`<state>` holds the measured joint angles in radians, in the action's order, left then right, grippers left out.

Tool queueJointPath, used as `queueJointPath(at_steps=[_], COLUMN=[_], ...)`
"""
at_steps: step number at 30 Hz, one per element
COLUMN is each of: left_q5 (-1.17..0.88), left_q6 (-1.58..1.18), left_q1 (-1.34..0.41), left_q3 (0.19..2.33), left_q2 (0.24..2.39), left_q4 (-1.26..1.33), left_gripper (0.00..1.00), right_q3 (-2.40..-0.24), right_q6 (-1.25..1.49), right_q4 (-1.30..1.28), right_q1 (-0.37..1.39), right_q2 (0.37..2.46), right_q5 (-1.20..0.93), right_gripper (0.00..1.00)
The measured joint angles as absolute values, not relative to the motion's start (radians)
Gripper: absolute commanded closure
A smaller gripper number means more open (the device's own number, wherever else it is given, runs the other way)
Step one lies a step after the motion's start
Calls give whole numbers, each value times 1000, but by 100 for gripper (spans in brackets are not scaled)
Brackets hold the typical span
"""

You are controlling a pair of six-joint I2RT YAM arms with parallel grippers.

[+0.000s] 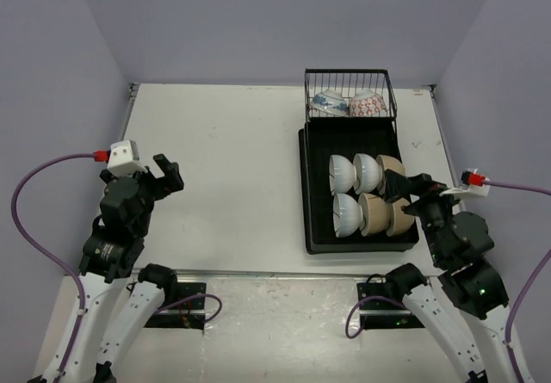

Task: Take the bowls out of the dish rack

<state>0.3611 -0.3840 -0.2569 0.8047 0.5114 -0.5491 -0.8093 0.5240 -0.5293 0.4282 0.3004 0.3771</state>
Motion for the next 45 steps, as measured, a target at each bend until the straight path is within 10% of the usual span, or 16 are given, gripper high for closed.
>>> queueJointPath(at_steps=[15, 25, 45], left_q5=[373, 373, 366], left_q6=[-386, -387, -387], left_q1=[-257, -257, -258], left_q3=[805, 805, 805], left_q2=[503, 482, 483], left_q4=[-563, -563, -562], left_gripper=[0, 0, 0], right_q3=[-749, -637, -696], right_q6=[624, 955, 1281], right_q4=[-376, 289, 792], right_q1=[428, -65, -170], right_q2=[325, 855, 1441], right_q5=[332, -162, -468], right_gripper=[1, 1, 16])
